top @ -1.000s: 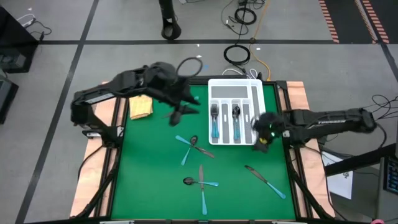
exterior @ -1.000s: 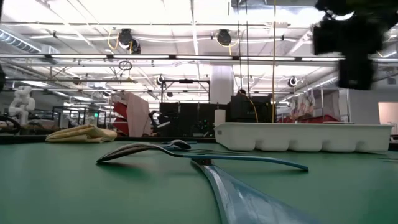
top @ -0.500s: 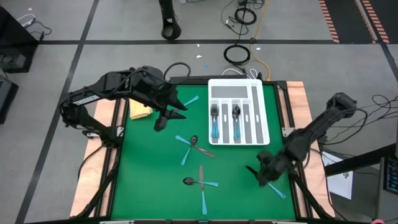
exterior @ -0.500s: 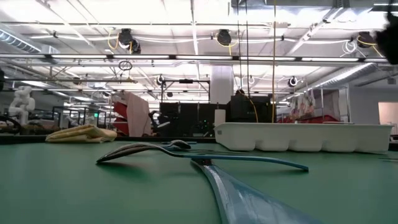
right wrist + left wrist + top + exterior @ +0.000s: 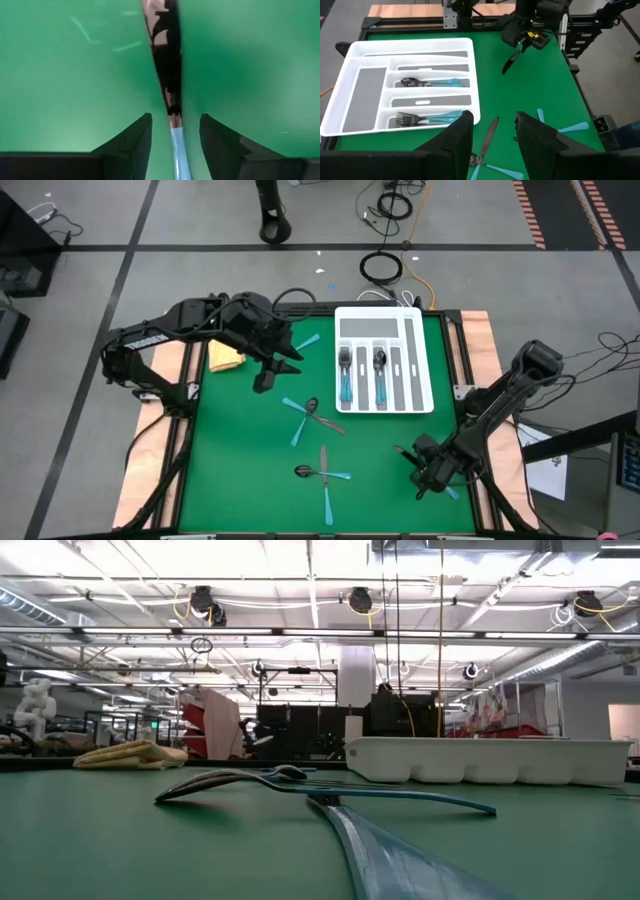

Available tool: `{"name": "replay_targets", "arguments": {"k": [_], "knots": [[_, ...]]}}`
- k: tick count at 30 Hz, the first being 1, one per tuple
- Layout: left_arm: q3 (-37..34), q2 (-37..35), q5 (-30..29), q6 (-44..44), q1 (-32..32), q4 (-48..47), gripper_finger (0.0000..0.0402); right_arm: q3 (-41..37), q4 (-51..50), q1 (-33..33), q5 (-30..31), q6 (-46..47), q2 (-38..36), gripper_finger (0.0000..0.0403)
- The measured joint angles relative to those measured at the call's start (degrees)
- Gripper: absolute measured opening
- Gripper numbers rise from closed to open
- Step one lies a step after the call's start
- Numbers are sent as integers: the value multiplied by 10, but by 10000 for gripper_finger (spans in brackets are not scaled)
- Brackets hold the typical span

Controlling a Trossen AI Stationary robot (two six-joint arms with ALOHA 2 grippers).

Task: Sort silverware
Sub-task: Put the blue table knife into the silverware organizer

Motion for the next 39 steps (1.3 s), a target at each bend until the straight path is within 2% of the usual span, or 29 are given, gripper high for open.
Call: {"name": "replay_targets", "arguments": {"k": [5,9,12,18,23,28,32,39], "knots": [[0,0,0,-3,0,0,153,2,11,0,-6,-20,37,168],[0,0,0,-4,0,-4,153,3,23,1,-30,-42,61,162],[0,0,0,-3,0,-4,153,6,14,6,-44,-29,76,129],[0,0,0,-4,0,-9,153,7,5,7,-61,-20,84,21],[0,0,0,2,-1,-37,153,14,-2,7,-62,-19,82,5],[0,0,-9,23,0,-58,153,79,-60,9,-58,-40,93,1],[0,0,-30,29,0,-60,153,123,-74,9,-29,-36,90,1],[0,0,-43,32,6,-66,153,170,-105,-1,79,-4,89,0]]}}
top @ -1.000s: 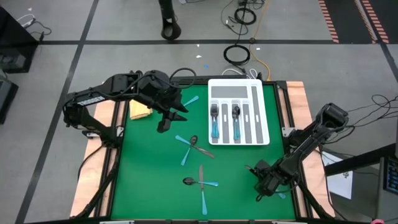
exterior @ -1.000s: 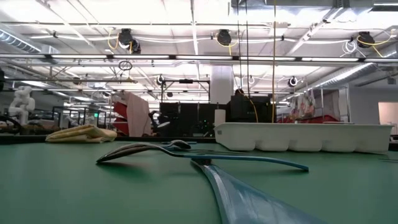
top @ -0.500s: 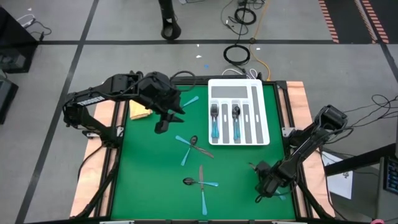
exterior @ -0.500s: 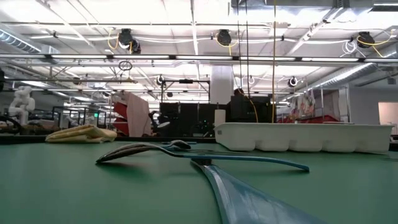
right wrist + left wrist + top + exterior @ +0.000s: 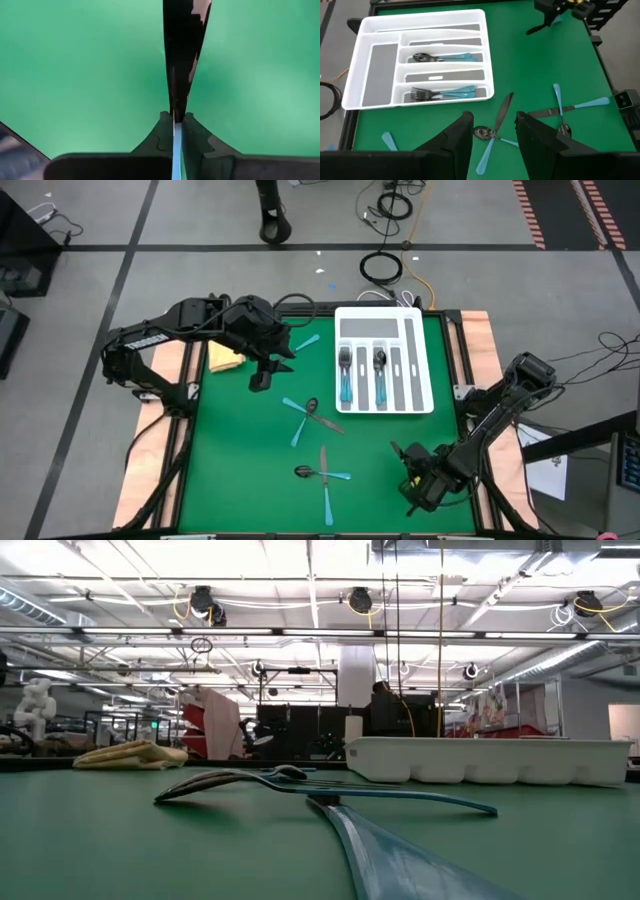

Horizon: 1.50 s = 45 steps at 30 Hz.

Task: Sort silverware
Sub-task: Put the blue table knife into the silverware organizer

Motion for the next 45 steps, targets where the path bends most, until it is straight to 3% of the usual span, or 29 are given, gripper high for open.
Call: {"name": "replay_targets", "arguments": {"k": [4,11,15,20,25,32,37,41,45], "knots": [[0,0,0,0,11,-2,153,35,-3,-45,72,-20,0,0],[0,0,-1,0,38,-10,153,106,-7,-178,128,-172,-2,3],[0,0,-2,0,51,-17,153,128,-16,-243,124,-267,-2,2],[0,0,-1,11,66,-50,153,122,23,-252,20,-350,10,5],[0,-1,-1,14,80,-53,153,117,57,-247,-58,-432,80,56],[0,-1,0,25,84,-54,153,117,57,-282,-52,-475,161,167],[0,-1,0,25,84,-54,153,120,43,-299,-58,-515,194,194],[0,-2,1,32,84,-54,153,121,50,-311,-93,-552,218,175],[0,-2,1,40,84,-54,153,124,47,-314,-107,-561,237,95]]}}
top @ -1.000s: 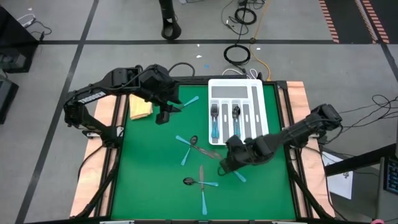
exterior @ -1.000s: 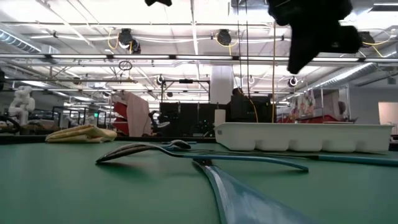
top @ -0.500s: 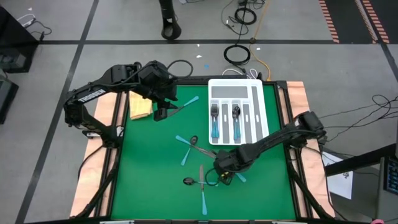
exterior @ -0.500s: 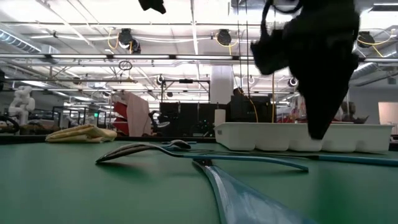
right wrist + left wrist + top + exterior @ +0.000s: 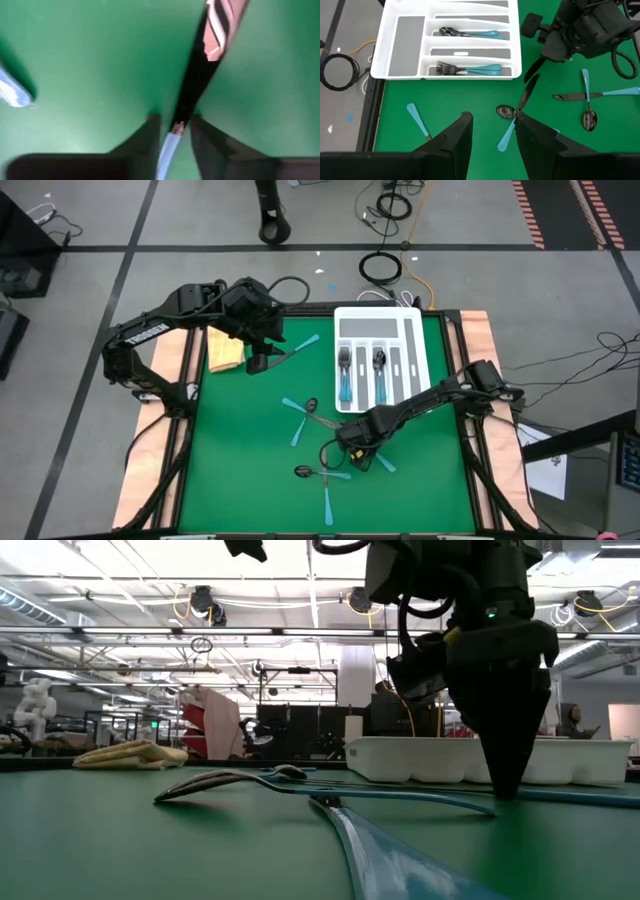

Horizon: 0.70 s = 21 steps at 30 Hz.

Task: Sort silverware
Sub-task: Put the blue table knife into the silverware organizer

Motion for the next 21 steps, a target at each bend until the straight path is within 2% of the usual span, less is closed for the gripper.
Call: {"name": "replay_targets", "arguments": {"k": [2,4,8,21], "knots": [[0,0,1,1,2,0,153,0,-3,-2,1,9,3,41],[0,0,1,1,4,0,153,0,-3,-7,-4,23,3,15],[0,0,1,1,11,0,153,14,-21,-7,-1,32,5,5],[0,0,1,5,15,0,153,150,-106,13,49,44,17,3]]}}
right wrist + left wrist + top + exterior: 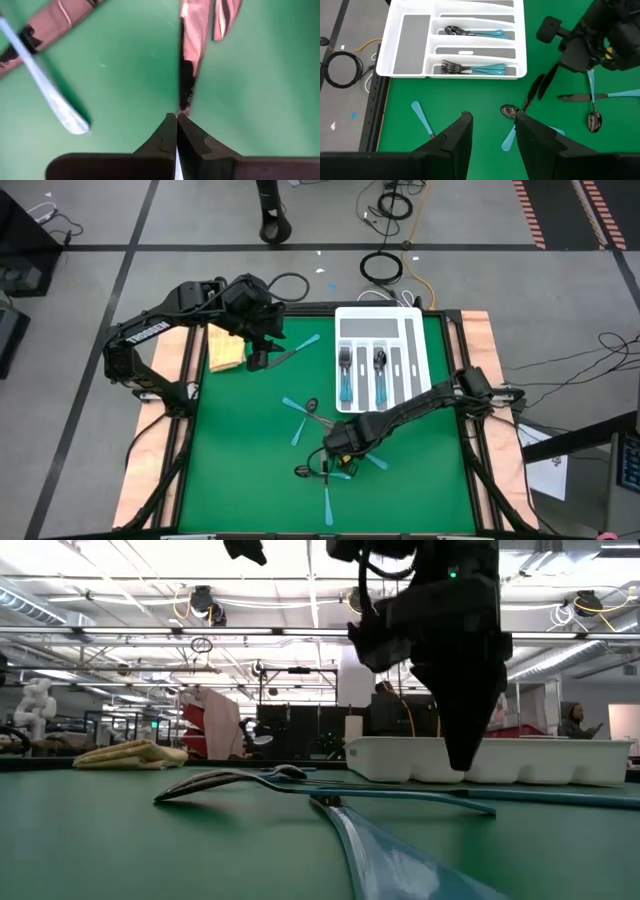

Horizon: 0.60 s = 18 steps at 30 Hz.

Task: Sort silverware
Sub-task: Put the blue table knife into the silverware organizer

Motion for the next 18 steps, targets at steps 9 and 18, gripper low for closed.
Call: {"name": "replay_targets", "arguments": {"k": [9,18], "knots": [[0,0,0,11,0,-13,153,30,-51,4,23,-16,0,13],[0,0,0,12,7,-16,153,30,-43,-19,36,-48,8,162]]}}
